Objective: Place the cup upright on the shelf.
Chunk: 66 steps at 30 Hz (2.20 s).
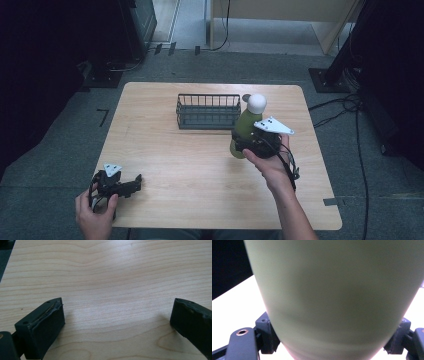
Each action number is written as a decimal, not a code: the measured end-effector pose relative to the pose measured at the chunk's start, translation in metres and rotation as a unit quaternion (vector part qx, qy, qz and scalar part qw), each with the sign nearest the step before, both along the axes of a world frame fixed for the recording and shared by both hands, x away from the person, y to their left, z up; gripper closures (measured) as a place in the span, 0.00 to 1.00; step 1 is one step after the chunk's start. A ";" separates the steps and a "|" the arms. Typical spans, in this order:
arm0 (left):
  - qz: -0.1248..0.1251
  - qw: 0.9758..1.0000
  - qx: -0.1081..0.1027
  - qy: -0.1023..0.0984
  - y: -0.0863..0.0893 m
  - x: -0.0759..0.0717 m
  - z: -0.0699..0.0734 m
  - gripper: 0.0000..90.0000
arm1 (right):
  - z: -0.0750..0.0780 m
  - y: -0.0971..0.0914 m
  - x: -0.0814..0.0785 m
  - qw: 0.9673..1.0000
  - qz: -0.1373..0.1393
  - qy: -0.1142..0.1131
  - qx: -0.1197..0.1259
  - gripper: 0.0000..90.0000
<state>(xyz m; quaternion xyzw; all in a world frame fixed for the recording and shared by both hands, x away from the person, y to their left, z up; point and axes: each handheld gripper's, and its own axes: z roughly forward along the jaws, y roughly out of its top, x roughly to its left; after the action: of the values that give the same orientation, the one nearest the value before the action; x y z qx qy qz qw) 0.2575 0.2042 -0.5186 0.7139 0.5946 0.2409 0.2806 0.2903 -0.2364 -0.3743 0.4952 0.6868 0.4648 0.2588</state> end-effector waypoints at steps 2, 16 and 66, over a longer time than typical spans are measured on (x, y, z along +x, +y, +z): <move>0.000 1.000 0.000 0.000 0.000 0.000 0.000 0.00 | 0.001 0.001 0.001 1.000 0.001 0.000 0.000 0.22; 0.000 1.000 0.000 0.001 0.000 0.000 0.000 0.00 | 0.020 0.015 0.030 1.000 -0.005 -0.003 -0.007 0.22; -0.001 1.000 0.000 0.001 0.000 0.000 0.000 0.00 | 0.033 0.042 0.154 0.997 -0.078 -0.006 -0.022 0.22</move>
<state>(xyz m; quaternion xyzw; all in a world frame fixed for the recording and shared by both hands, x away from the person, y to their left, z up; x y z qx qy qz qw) 0.2574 0.2043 -0.5185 0.7146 0.5944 0.2402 0.2799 0.4446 -0.1946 -0.3410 0.5386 0.6543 0.4312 0.3096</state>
